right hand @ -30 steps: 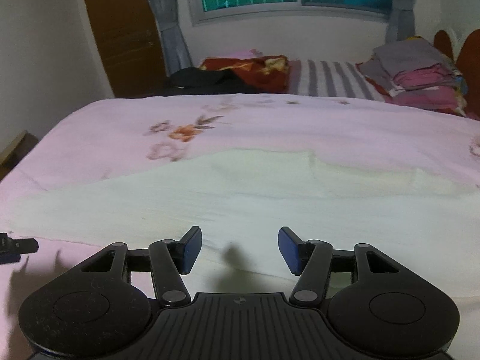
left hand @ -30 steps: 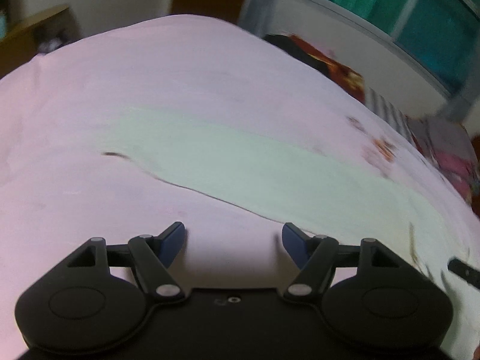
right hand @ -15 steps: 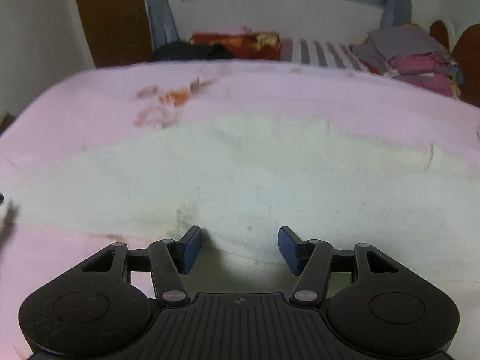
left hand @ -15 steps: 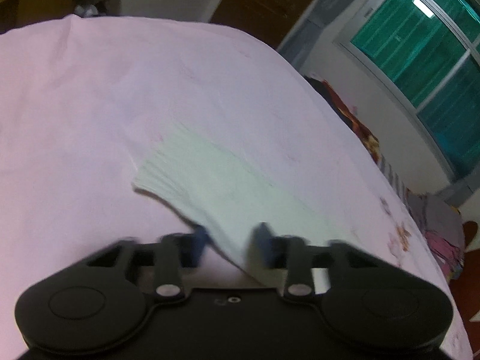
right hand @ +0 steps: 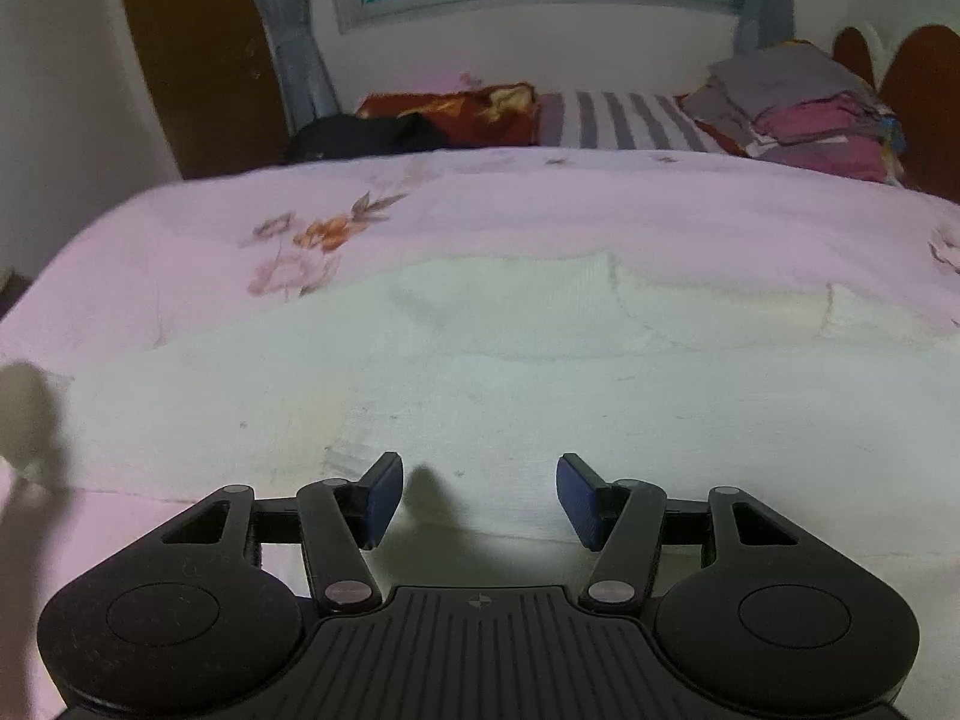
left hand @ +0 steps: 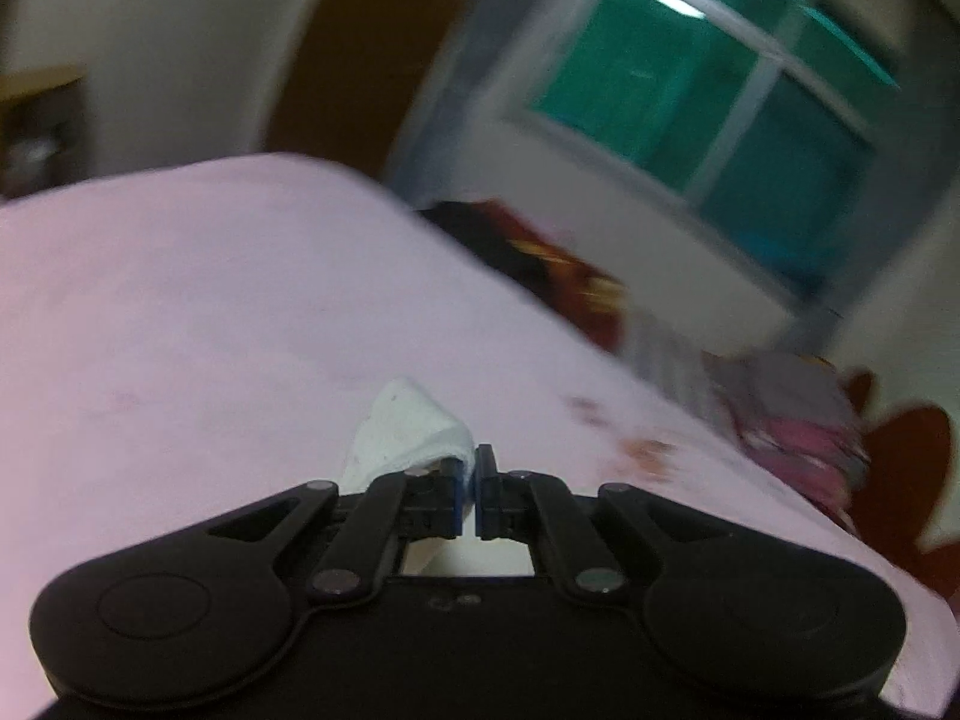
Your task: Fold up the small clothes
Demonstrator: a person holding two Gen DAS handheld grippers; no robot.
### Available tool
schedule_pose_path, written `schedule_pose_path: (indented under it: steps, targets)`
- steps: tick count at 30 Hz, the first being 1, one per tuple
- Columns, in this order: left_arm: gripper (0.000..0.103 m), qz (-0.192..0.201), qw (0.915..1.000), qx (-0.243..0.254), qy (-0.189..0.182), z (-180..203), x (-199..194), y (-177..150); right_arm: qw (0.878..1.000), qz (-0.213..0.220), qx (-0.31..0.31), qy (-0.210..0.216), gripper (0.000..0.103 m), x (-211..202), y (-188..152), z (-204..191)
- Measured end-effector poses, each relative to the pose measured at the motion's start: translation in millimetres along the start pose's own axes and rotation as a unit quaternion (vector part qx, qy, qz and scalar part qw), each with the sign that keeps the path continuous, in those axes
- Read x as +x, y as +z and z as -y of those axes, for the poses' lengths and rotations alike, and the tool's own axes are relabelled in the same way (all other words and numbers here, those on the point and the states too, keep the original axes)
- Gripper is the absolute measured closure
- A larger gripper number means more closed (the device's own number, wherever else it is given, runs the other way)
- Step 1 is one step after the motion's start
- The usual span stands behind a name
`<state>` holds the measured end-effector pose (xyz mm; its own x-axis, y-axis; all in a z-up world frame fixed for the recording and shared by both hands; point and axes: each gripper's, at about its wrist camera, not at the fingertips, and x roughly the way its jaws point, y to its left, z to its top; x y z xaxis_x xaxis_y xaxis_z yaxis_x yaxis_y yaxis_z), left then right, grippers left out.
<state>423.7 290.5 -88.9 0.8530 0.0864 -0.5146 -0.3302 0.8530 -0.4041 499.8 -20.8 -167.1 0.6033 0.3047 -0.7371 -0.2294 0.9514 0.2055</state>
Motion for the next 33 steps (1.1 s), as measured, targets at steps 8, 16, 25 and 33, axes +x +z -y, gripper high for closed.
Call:
schedule_pose_path:
  steps: [8,16,25,33]
  targets:
    - [0.100,-0.061,0.9840,0.083,-0.145,145.7,19.1,-40.9,0.999,0.027,0.025,-0.018,0.046,-46.6,-3.8,46.4]
    - [0.100,-0.141,0.9518,0.171,-0.212,249.3,54.7,-133.3,0.995,0.038,0.062,-0.065,0.046,-89.4,-18.1,121.9]
    - [0.028,-0.165,0.9367,0.261,-0.165,245.3,39.5,-176.0,0.994,0.034,0.089,-0.058,0.045,-104.9,-27.8,154.5]
    - [0.030,-0.141,0.9514,0.263,-0.077,178.2,17.1,-154.0,0.999,0.031,0.033,0.007,0.045,-95.7,-23.8,104.5]
